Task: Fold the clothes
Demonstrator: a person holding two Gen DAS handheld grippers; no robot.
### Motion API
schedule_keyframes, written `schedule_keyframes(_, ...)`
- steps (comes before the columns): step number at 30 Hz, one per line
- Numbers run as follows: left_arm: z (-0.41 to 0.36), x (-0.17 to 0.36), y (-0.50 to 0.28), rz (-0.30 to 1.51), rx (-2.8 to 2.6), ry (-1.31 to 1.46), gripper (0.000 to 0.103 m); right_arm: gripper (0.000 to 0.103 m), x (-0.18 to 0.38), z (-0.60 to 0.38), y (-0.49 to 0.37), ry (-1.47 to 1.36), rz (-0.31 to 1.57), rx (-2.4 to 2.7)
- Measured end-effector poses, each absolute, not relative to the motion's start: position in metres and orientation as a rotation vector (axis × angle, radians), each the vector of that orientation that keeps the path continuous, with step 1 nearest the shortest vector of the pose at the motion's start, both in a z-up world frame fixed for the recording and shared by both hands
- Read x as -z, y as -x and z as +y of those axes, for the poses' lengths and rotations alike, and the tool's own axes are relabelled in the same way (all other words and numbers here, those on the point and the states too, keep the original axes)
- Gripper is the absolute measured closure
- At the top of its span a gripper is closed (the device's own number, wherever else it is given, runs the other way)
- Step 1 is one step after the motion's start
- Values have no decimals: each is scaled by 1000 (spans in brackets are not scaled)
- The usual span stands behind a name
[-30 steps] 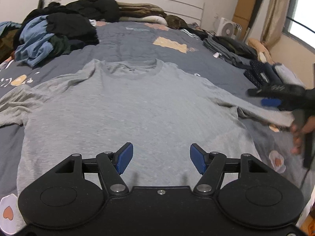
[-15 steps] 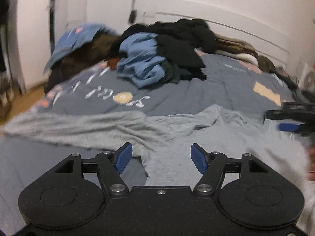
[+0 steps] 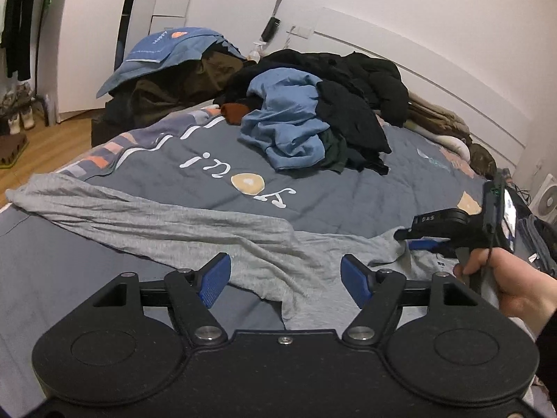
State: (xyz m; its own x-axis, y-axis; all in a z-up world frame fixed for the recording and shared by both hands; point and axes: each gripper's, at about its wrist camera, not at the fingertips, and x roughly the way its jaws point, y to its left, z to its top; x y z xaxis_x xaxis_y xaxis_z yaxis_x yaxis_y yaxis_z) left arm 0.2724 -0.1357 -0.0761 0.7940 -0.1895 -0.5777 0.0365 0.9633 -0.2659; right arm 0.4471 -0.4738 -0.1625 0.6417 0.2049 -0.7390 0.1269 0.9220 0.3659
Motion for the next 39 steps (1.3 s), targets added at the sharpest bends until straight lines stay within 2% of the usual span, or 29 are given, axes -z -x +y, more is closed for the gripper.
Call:
schedule_keyframes(2, -135, 76, -272, 644, 121, 240, 34, 100, 162, -469, -452, -396, 899, -52)
schedule_keyframes(3, -134, 76, -272, 645, 119, 242, 34, 102, 159, -467, -454, -386, 894, -47)
schedule_keyframes(10, -126, 76, -275, 648, 110, 274, 34, 103, 148, -466, -475, -439, 746, 32)
schedule_keyframes(16, -110, 73, -277, 631, 48, 303, 34, 97, 123, -448, -467, -438, 781, -59)
schedule_keyframes(17, -105, 72, -277, 629, 37, 311, 34, 94, 116, -438, -461, -408, 795, -108)
schedule_keyframes(19, -97, 70, -278, 626, 24, 337, 34, 78, 105, -414, -448, -336, 836, -202)
schedule_keyframes(20, -93, 69, -277, 626, 18, 354, 34, 61, 102, -400, -439, -305, 861, -236)
schedule_keyframes(21, -91, 69, -277, 627, 14, 366, 34, 51, 104, -390, -432, -298, 877, -260)
schedule_keyframes(24, -86, 68, -277, 630, 13, 400, 34, 46, 118, -368, -422, -336, 948, -300)
schedule_keyframes(30, -83, 68, -278, 633, 23, 418, 34, 46, 148, -331, -428, -240, 1027, -257)
schedule_keyframes(31, -83, 68, -278, 637, 24, 422, 34, 47, 152, -327, -430, -221, 1025, -255)
schedule_keyframes(32, -83, 69, -278, 641, 25, 426, 34, 52, 154, -322, -433, -195, 1021, -244)
schedule_keyframes(35, -81, 70, -279, 645, 23, 432, 34, 103, 158, -313, -436, -149, 1018, -262)
schedule_keyframes(39, -80, 70, -279, 646, 21, 433, 34, 103, 155, -311, -441, -180, 973, -265)
